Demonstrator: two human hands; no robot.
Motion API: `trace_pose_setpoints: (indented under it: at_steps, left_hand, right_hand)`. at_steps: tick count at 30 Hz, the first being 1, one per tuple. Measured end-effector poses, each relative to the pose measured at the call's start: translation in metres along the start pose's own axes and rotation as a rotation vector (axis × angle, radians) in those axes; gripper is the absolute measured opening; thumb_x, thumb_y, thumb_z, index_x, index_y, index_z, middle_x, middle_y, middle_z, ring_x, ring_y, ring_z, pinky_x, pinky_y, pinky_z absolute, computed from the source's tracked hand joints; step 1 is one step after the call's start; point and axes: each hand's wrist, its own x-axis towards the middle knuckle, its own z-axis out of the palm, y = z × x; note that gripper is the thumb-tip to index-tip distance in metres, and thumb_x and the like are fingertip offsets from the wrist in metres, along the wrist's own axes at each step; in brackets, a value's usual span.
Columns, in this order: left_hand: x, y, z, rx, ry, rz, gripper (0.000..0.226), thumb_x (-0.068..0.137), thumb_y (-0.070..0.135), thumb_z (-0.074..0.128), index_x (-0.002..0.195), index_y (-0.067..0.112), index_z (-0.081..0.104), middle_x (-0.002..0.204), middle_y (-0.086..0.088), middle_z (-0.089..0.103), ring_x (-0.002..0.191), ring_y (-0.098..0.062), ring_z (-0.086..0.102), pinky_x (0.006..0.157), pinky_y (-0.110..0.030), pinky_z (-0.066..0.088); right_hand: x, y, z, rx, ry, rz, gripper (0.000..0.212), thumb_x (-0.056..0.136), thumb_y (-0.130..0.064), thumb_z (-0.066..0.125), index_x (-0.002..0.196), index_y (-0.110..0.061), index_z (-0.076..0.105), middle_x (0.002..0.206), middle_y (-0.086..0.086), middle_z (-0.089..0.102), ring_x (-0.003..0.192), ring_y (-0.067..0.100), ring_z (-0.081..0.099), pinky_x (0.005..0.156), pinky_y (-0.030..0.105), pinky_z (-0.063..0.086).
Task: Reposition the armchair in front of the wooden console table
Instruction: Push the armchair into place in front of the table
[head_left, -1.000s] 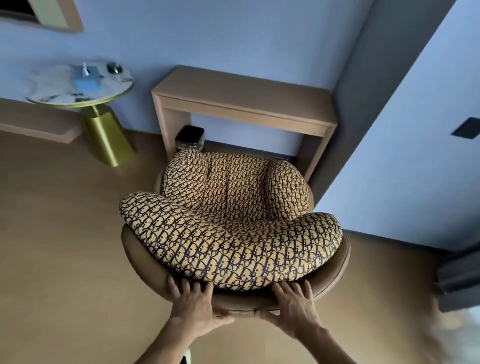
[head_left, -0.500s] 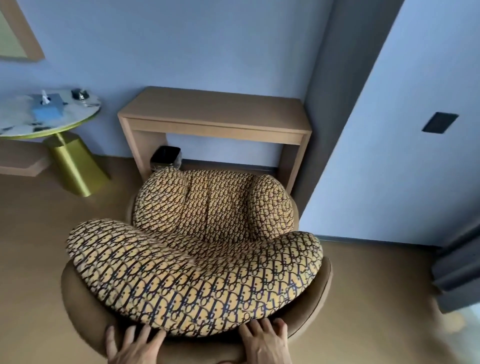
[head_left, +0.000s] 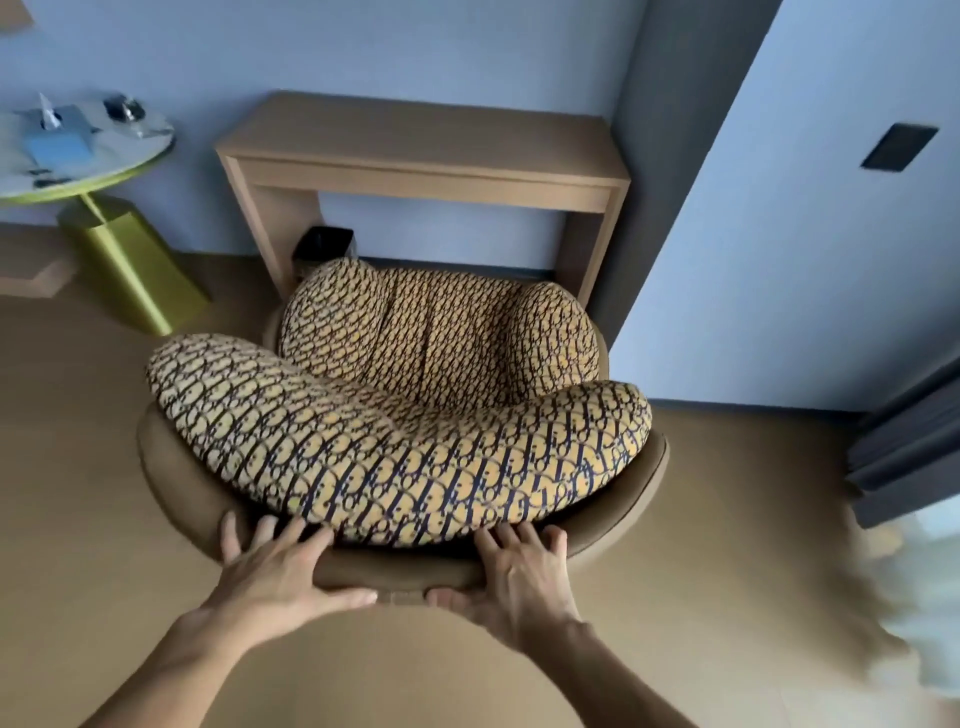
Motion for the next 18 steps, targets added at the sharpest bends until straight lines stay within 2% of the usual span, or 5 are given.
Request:
trace_pose_setpoints:
  at_steps: [4, 9, 13, 15, 18]
  left_hand:
    - [0.003, -0.016, 0.000, -0.032, 0.022, 0.059, 0.118, 0.047, 0.112, 0.008, 0.130, 0.039, 0.049, 0.148, 0.003, 0.044, 0.143, -0.032, 0.027, 0.117, -0.066, -0.004]
    - [0.009, -0.025, 0.003, -0.164, 0.032, 0.021, 0.105, 0.073, 0.095, -0.009, 0.144, 0.043, 0.048, 0.163, 0.001, 0.038, 0.155, -0.027, 0.017, 0.120, -0.057, -0.009]
    - [0.015, -0.007, 0.020, 0.001, 0.464, 0.077, 0.072, 0.097, 0.060, 0.014, 0.099, 0.023, 0.076, 0.113, -0.005, 0.075, 0.114, -0.029, 0.061, 0.098, -0.047, 0.037]
    - [0.018, -0.006, 0.034, -0.050, 0.768, 0.140, 0.053, 0.093, 0.045, 0.030, 0.075, 0.014, 0.069, 0.083, -0.008, 0.073, 0.087, -0.032, 0.061, 0.083, -0.044, 0.040]
    - [0.030, -0.007, 0.043, -0.056, 0.957, 0.182, 0.037, 0.090, 0.039, 0.039, 0.074, 0.014, 0.060, 0.076, -0.008, 0.063, 0.081, -0.034, 0.052, 0.076, -0.044, 0.036]
  right_hand:
    - [0.001, -0.013, 0.005, 0.042, 0.015, 0.048, 0.087, 0.084, -0.086, 0.000, 0.119, -0.029, 0.056, 0.121, 0.001, 0.063, 0.117, 0.026, 0.052, 0.101, 0.052, 0.029]
    - [0.030, -0.022, 0.010, 0.015, 0.000, 0.117, 0.041, 0.099, -0.050, 0.028, 0.088, -0.020, 0.054, 0.098, 0.011, 0.070, 0.080, 0.027, 0.058, 0.071, 0.038, 0.040]
    - [0.033, -0.018, 0.028, -0.062, 0.243, 0.084, 0.032, 0.089, -0.043, 0.032, 0.079, -0.020, 0.053, 0.089, 0.009, 0.069, 0.083, 0.029, 0.060, 0.064, 0.034, 0.035]
    - [0.031, -0.015, 0.030, -0.055, 0.344, 0.036, 0.028, 0.085, -0.041, 0.035, 0.078, -0.021, 0.053, 0.085, 0.005, 0.068, 0.085, 0.026, 0.059, 0.069, 0.034, 0.040]
    - [0.032, -0.010, 0.029, -0.035, 0.439, 0.029, 0.021, 0.082, -0.038, 0.039, 0.070, -0.022, 0.047, 0.075, 0.002, 0.065, 0.075, 0.026, 0.058, 0.066, 0.034, 0.042]
